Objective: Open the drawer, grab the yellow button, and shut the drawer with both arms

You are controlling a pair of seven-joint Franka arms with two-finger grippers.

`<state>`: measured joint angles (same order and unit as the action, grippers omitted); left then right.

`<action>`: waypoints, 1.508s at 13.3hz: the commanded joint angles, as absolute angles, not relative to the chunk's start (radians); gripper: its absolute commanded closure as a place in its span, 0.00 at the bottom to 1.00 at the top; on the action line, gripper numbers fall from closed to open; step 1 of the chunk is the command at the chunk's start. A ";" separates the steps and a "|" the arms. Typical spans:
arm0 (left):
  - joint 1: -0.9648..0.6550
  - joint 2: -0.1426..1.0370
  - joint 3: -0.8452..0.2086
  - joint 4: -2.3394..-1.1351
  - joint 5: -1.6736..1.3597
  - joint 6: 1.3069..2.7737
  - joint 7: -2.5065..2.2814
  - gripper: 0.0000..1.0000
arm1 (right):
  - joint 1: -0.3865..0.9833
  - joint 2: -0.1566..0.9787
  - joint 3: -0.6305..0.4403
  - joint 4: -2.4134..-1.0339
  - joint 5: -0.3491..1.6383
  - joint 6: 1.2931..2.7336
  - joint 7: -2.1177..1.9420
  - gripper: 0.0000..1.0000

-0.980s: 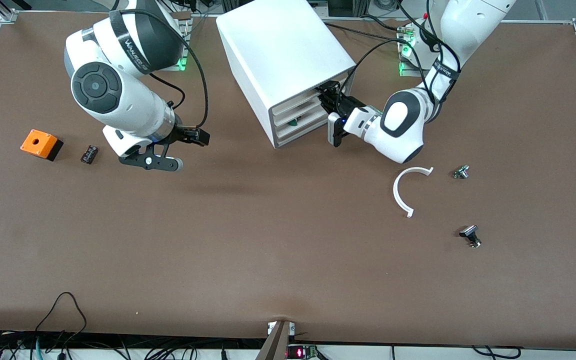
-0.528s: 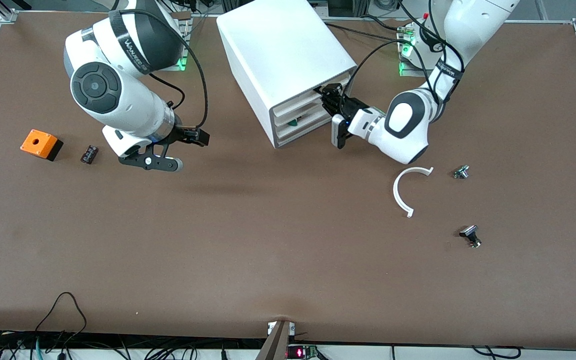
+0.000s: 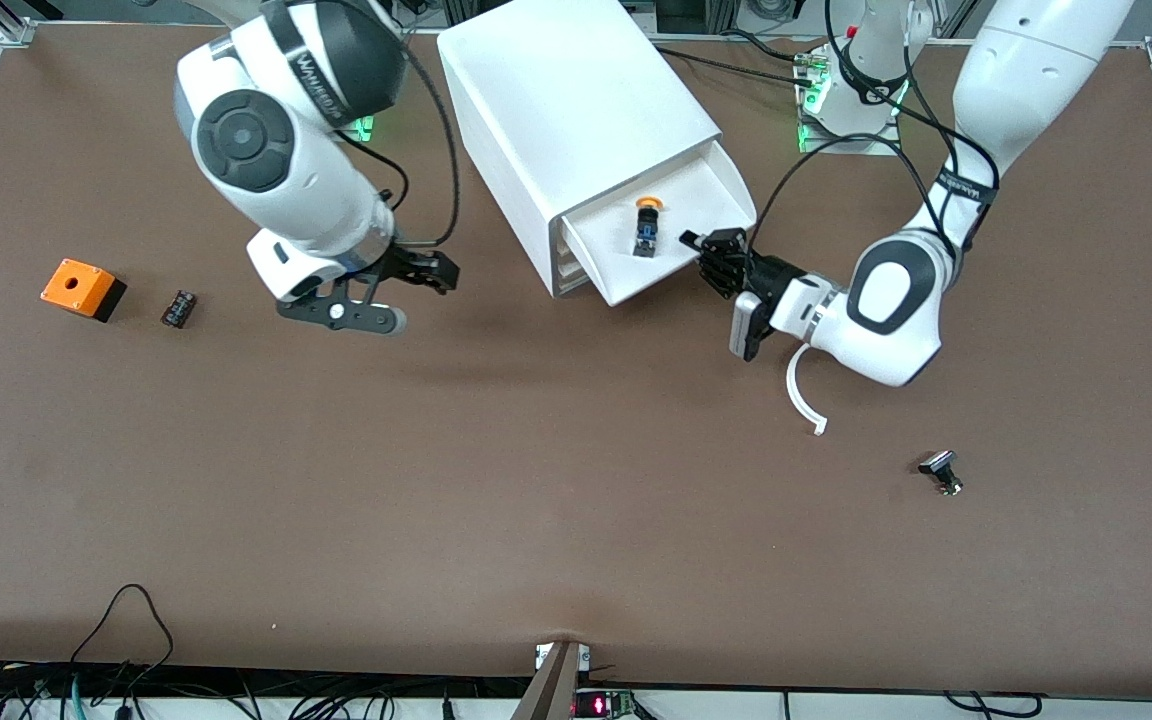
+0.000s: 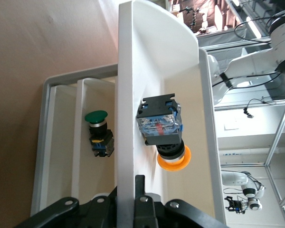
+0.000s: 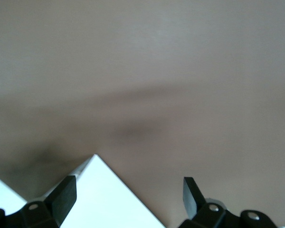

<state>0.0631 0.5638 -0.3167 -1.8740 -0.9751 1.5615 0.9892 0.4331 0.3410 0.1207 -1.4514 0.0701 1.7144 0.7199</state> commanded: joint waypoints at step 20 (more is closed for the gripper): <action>0.140 0.413 -0.322 -1.660 -0.383 1.500 0.249 0.01 | 0.904 0.718 0.107 -1.078 -0.222 1.962 0.971 0.00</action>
<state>0.1355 0.4283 -0.3113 -1.7078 -0.4903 1.5051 0.3767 0.8972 0.6626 0.1164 -1.1223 -0.1838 1.9600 0.9574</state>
